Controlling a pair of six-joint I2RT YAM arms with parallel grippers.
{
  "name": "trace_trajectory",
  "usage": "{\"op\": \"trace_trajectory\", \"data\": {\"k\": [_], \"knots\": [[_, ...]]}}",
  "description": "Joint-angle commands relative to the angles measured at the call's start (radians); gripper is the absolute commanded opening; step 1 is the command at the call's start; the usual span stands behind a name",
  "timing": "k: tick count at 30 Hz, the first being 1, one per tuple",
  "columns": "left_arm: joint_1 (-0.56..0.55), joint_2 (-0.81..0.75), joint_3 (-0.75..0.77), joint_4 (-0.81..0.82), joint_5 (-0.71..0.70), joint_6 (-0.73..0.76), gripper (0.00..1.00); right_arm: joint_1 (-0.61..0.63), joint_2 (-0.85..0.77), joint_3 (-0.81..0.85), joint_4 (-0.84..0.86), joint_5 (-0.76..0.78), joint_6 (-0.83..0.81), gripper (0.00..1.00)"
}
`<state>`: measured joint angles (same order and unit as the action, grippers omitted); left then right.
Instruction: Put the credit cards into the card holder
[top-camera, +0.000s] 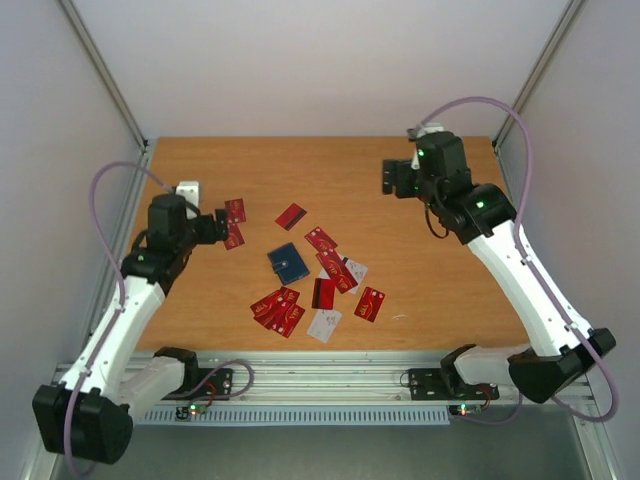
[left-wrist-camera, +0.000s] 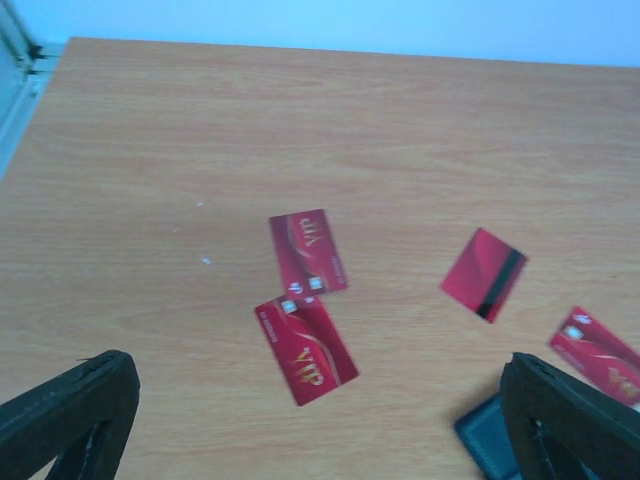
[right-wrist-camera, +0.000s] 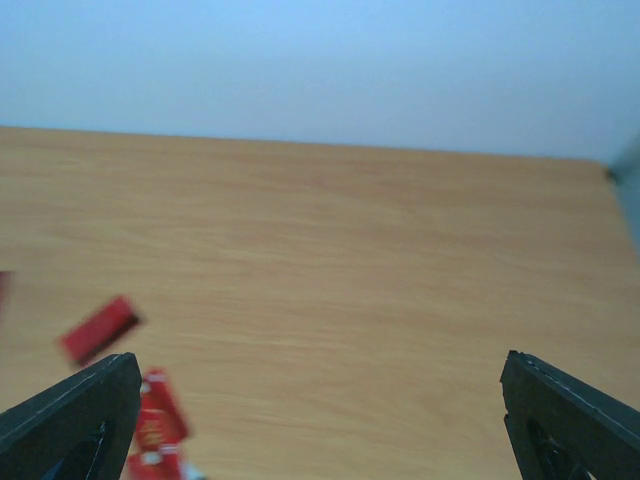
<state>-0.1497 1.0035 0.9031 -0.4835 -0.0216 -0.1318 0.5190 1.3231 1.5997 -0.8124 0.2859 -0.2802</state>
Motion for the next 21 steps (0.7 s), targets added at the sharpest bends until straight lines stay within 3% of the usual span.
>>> {"op": "trace_trajectory", "data": {"k": [1,5,8,12,16,18,21], "knots": [[0.008,-0.111,-0.226,0.421,-0.144,0.07,0.99,-0.15,-0.069,-0.182,0.057,0.114,-0.031,0.99],[0.012,-0.137,-0.391,0.606,-0.14,0.139,0.99,-0.258,-0.181,-0.451,0.238,0.009,-0.086,0.98],[0.017,-0.098,-0.449,0.665,-0.144,0.182,0.99,-0.288,-0.284,-0.684,0.422,-0.001,-0.152,0.99],[0.035,0.005,-0.508,0.725,-0.121,0.206,0.99,-0.367,-0.354,-0.908,0.599,-0.075,-0.112,0.99],[0.053,0.103,-0.603,0.941,-0.105,0.242,0.99,-0.392,-0.317,-1.103,0.86,-0.08,-0.133,0.99],[0.067,0.146,-0.572,0.927,-0.071,0.26,0.99,-0.414,-0.269,-1.178,0.981,-0.097,-0.128,0.98],[0.097,0.219,-0.555,1.034,-0.021,0.261,0.99,-0.43,-0.166,-1.254,1.204,-0.13,-0.163,0.99]]}}
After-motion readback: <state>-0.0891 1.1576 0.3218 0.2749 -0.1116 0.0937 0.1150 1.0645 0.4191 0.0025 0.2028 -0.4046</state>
